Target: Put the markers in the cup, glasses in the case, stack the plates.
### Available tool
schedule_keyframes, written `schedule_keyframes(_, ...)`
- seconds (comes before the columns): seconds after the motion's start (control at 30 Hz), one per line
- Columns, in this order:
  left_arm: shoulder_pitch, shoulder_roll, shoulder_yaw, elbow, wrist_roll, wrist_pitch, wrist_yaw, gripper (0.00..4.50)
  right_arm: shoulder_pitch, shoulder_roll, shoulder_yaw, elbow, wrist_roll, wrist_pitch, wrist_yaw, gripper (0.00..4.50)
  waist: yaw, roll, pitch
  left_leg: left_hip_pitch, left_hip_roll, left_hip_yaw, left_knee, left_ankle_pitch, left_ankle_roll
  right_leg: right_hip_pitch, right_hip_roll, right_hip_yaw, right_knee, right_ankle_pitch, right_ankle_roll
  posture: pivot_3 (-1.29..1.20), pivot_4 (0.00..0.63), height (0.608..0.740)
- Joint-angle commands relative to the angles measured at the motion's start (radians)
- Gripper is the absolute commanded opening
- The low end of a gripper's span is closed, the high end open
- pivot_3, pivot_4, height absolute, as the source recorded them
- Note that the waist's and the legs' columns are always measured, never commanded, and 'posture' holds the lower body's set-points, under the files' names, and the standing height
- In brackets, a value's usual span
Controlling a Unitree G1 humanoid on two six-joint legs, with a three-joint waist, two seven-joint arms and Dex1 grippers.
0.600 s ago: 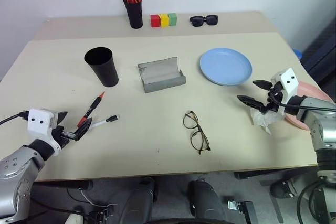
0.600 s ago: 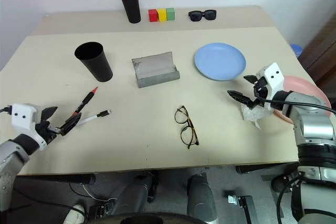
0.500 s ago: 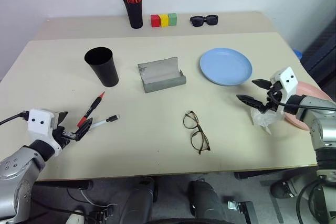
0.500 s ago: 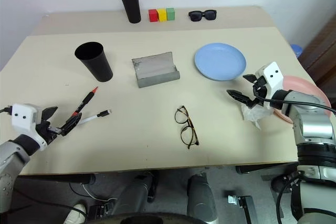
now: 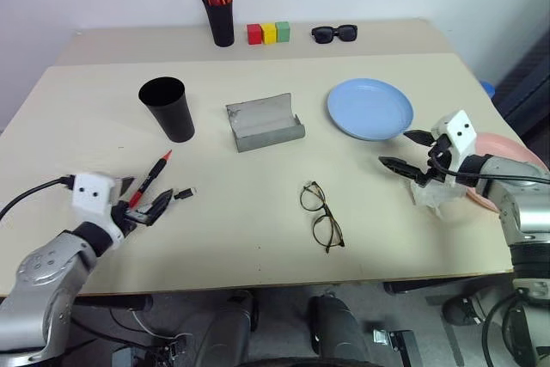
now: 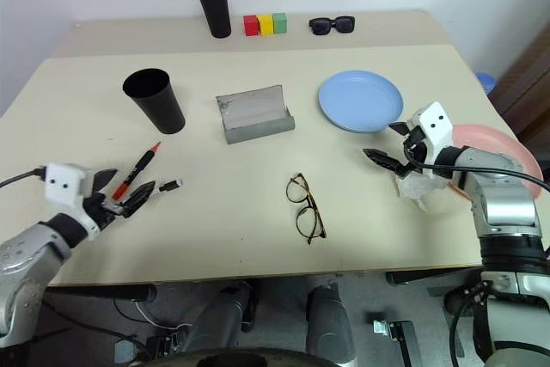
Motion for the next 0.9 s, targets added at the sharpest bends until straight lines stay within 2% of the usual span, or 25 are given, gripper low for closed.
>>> schedule_keyframes(0.03,-0.041,0.033,-0.083,-0.067,0.021,0.030,-0.008,4.47,-0.011,0.008,-0.014,-0.077,0.015,0.017,-0.017,4.50,0.000,0.000,0.000,0.000,0.000,0.000,0.000,0.000,0.000,0.000,0.000,0.000,0.000,0.000,0.000,0.00,0.150,0.740)
schedule_keyframes(0.13,-0.090,0.072,-0.148,-0.080,0.034,0.079,-0.017,4.47,0.015,0.018,-0.008,-0.130,0.017,0.029,-0.024,4.50,0.000,0.000,0.000,0.000,0.000,0.000,0.000,0.000,0.000,0.000,0.000,0.000,0.000,0.000,0.000,0.00,0.150,0.740)
schedule_keyframes(0.27,-0.155,0.196,-0.247,-0.078,0.094,0.190,-0.037,4.47,0.068,0.034,0.023,-0.235,0.002,0.039,-0.036,4.50,0.000,0.000,0.000,0.000,0.000,0.000,0.000,0.000,0.000,0.000,0.001,0.000,0.001,0.000,0.000,0.00,0.150,0.740)
schedule_keyframes(0.37,-0.205,0.266,-0.239,-0.022,0.044,0.252,-0.120,4.47,0.115,0.052,0.066,-0.366,0.009,0.065,-0.048,4.50,-0.004,0.000,0.000,0.000,0.000,0.000,0.000,0.000,0.000,-0.001,0.001,0.000,0.001,0.000,0.000,0.00,0.150,0.740)
schedule_keyframes(0.57,-0.262,0.378,-0.234,0.068,0.032,0.286,-0.237,4.47,0.201,0.070,0.200,-0.599,0.005,0.103,-0.039,4.50,-0.002,0.000,0.000,0.000,0.001,0.000,-0.001,0.000,0.000,-0.001,0.001,0.000,0.000,0.000,0.000,0.00,0.150,0.740)
schedule_keyframes(0.8,-0.280,0.487,-0.302,0.124,0.046,0.295,-0.363,4.47,0.193,0.138,0.276,-0.669,0.002,0.142,-0.085,4.50,-0.001,-0.001,0.001,0.000,0.000,-0.002,-0.001,-0.001,-0.002,-0.001,0.000,0.000,0.000,0.000,0.000,0.00,0.150,0.740)
schedule_keyframes(0.9,-0.332,0.488,-0.358,0.168,0.046,0.311,-0.408,4.47,0.187,0.153,0.303,-0.677,0.000,0.139,-0.083,4.50,0.001,-0.001,0.001,-0.001,0.000,-0.002,-0.001,-0.001,-0.002,-0.002,0.000,0.000,0.000,0.000,0.000,0.00,0.150,0.740)
